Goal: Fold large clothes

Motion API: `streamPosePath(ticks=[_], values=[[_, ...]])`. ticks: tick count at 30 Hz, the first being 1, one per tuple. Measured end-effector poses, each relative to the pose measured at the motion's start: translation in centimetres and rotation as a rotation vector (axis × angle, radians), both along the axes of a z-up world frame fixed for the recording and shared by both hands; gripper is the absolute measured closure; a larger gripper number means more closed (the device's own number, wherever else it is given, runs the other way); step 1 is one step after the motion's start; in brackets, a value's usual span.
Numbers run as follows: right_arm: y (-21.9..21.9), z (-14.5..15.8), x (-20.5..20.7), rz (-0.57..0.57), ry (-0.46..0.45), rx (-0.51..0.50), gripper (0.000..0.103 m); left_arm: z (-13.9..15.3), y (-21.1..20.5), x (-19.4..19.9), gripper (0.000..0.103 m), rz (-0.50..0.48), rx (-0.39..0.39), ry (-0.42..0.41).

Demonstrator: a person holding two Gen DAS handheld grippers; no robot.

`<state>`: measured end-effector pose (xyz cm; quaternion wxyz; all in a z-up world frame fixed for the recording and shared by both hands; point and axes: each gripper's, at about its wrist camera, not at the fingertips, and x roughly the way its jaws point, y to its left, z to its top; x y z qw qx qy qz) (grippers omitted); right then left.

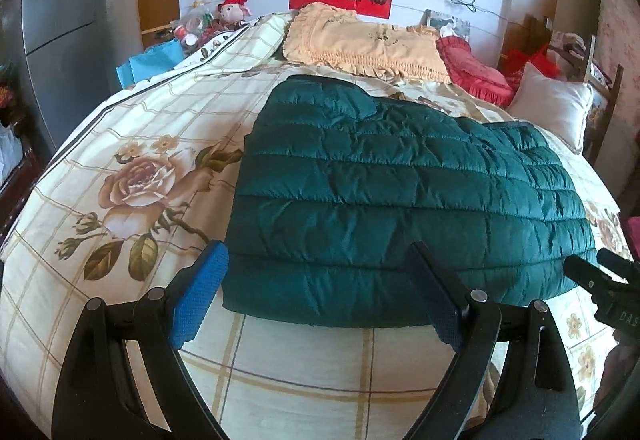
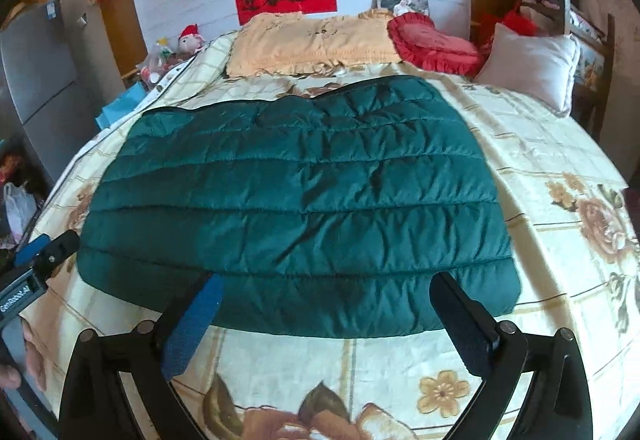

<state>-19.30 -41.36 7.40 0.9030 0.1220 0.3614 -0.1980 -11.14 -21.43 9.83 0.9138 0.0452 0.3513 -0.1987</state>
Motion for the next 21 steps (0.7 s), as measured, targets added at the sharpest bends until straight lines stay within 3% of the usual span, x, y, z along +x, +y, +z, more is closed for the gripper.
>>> streamPosePath(ticks=[10,17,21], values=[[-2.5,-0.5,-0.6,-0.039,0.025,0.013,0.0,-1.9,0.7,2.1,0.012,0.023,-0.014,0.063],[-5.5,-0.8,-1.1,-0.067,0.022,0.054,0.0,-3.4,3.2,5.5,0.012,0.037,-0.111,0.181],[-8.4,-1.1,-1.6,-0.078,-0.017,0.151,0.0,-4.4,4.7,7.2,0.012,0.032,-0.195,0.244]])
